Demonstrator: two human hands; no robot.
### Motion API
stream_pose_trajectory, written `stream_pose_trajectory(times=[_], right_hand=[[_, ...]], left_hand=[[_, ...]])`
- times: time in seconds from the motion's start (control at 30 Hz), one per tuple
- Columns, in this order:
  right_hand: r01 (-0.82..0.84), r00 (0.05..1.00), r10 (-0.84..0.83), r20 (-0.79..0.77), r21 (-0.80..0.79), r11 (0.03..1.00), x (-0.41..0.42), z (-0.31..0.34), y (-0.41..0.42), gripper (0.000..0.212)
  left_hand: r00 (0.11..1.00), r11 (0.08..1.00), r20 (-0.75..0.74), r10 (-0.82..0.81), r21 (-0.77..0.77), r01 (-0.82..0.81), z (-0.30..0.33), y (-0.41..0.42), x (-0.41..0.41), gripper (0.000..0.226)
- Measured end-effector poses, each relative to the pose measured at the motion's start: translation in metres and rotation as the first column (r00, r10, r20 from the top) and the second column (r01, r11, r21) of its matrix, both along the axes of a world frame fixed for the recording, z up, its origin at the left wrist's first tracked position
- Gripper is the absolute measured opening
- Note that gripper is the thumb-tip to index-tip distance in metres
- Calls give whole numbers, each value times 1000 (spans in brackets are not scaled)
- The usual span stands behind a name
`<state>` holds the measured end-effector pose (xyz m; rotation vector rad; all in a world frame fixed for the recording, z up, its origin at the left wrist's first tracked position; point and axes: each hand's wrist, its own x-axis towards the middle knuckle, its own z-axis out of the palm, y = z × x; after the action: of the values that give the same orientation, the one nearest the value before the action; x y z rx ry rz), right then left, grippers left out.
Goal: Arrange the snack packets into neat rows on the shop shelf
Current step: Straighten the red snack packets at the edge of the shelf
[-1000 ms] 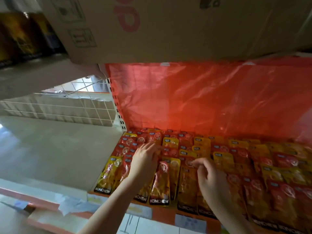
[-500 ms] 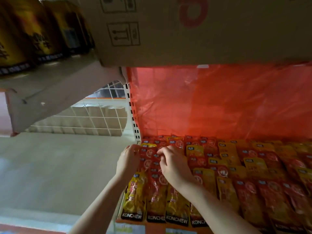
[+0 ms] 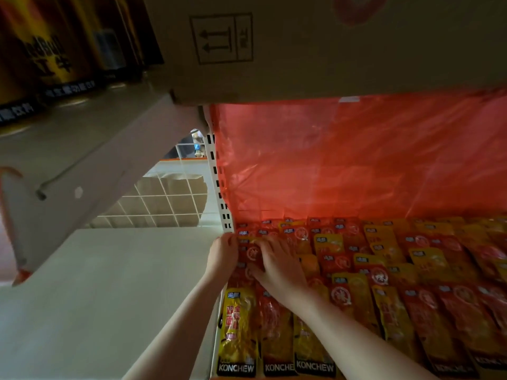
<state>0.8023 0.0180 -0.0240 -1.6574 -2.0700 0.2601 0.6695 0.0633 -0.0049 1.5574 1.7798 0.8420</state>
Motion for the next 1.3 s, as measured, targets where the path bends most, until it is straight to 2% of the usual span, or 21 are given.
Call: stream_pose_trajectory(times=[0.2, 0.37, 0.43, 0.5, 0.6, 0.73, 0.87, 0.93, 1.0, 1.07, 1.17, 1.23, 1.3], right_hand=[[29, 999, -28, -42, 39, 999, 0, -4, 1, 48], [48, 992, -45, -122, 26, 999, 1, -1, 1, 48], [53, 987, -50, -155, 11, 999, 1, 0, 2, 48], [52, 979, -57, -194, -30, 998, 1, 2, 3, 48], [27, 966, -44, -254, -70, 997, 3, 7, 6, 48], [14, 911, -46, -409, -81, 997, 7, 23, 9, 41], [-18, 806, -32, -592, -77, 997, 10, 56, 10, 58], [-10, 788, -6, -616, -23, 1000, 14, 71, 13, 58], [9, 791, 14, -611, 34, 999, 21, 84, 20, 38], [-23, 753, 44, -656, 41, 999, 25, 96, 22, 19], [-52, 710, 65, -701, 40, 998, 30, 107, 16, 14], [-3, 707, 31, -706, 41, 999, 33, 107, 12, 12], [81, 745, -40, -666, 31, 996, 38, 99, 9, 19]], left_hand=[[992, 997, 123, 19, -76, -10, 1, 13, -10, 14], [997, 999, 74, 32, -32, -30, 8, 19, -10, 9], [994, 996, 75, 82, 30, -85, 12, 18, -9, 13], [992, 980, 79, 98, 167, -110, 16, 17, -9, 13], [994, 941, 93, 61, 326, -88, 23, 12, -10, 14], [985, 885, 170, 34, 453, -109, 36, 2, -7, 19], [970, 843, 236, -53, 532, -83, 61, -12, 1, 21], [963, 841, 254, -93, 537, -61, 74, -18, 5, 25], [952, 847, 284, -118, 529, -53, 86, -23, 8, 27], [933, 842, 324, -159, 537, -43, 96, -26, 9, 27], [888, 857, 398, -232, 516, -7, 103, -28, 7, 25], [886, 907, 392, -246, 415, 68, 99, -24, 5, 20], [927, 956, 302, -221, 255, 145, 82, -18, -1, 19]])
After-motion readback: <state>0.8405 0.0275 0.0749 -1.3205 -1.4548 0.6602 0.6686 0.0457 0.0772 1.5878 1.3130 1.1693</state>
